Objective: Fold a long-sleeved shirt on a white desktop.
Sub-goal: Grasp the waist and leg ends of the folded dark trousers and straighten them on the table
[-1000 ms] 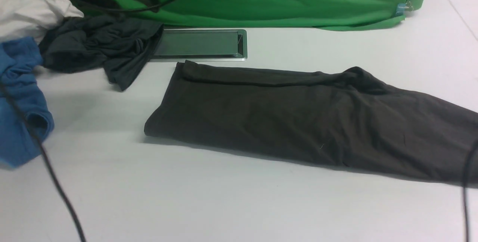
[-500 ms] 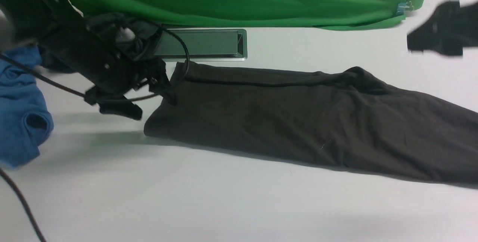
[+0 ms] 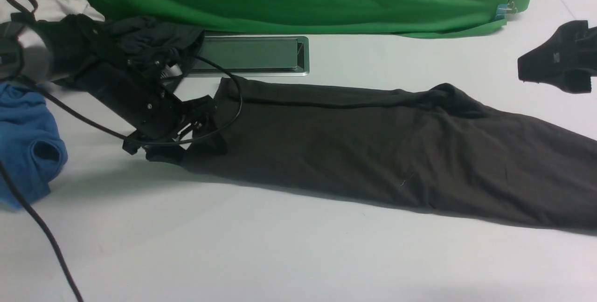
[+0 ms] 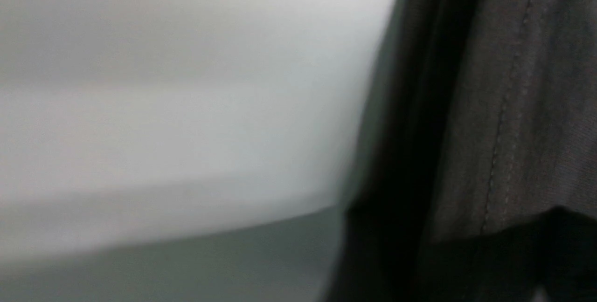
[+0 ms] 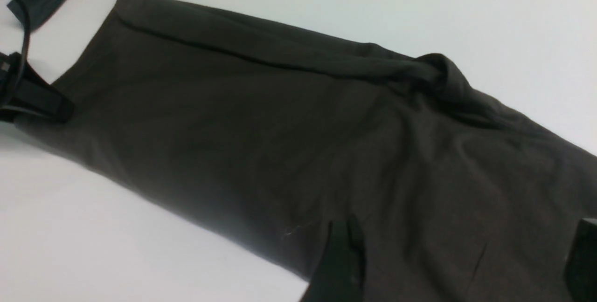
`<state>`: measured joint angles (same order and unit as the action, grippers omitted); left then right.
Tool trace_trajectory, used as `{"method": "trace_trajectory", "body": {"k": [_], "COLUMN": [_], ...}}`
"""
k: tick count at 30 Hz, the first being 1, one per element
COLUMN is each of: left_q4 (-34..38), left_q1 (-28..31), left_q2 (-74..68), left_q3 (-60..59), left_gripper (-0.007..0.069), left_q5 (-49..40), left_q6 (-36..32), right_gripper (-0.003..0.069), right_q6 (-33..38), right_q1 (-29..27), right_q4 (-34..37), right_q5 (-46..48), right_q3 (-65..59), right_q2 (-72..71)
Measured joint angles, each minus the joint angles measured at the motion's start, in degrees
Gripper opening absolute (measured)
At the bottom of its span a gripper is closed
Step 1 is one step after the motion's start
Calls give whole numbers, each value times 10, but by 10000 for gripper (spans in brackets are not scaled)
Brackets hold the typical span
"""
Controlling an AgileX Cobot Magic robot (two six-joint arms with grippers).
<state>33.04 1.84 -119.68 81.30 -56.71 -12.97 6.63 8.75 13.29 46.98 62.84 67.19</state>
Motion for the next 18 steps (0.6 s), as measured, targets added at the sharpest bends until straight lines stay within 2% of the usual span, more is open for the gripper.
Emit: {"method": "trace_trajectory", "body": {"k": [2, 3, 5, 11, 14, 15, 18], "left_q4": [0, 2, 4, -4, -24, -28, -30], "left_q1": [0, 0, 0, -1, -1, -1, 3], "left_q2": [-4, -6, -6, 16, 79, 101, 165], "left_q3": [0, -1, -1, -21, -78, -102, -188], "left_gripper": [253, 155, 73, 46, 44, 44, 43], "left_q5": [0, -1, -4, 1, 37, 54, 111], "left_q6": [-4, -5, -6, -7, -7, -6, -2], "right_gripper": [577, 575, 566, 419, 148, 94, 31], "right_q6": [0, 0, 0, 6, 12, 14, 40], "right_q1": [0, 0, 0, 0, 0, 0, 0], "right_q4": [0, 3, 15, 53, 56, 57, 63], "right_q5": [-1, -1, 1, 51, 60, 59, 60], "right_q3": [0, 0, 0, 0, 0, 0, 0], "right_q2": [0, 0, 0, 0, -7, -10, -27]}}
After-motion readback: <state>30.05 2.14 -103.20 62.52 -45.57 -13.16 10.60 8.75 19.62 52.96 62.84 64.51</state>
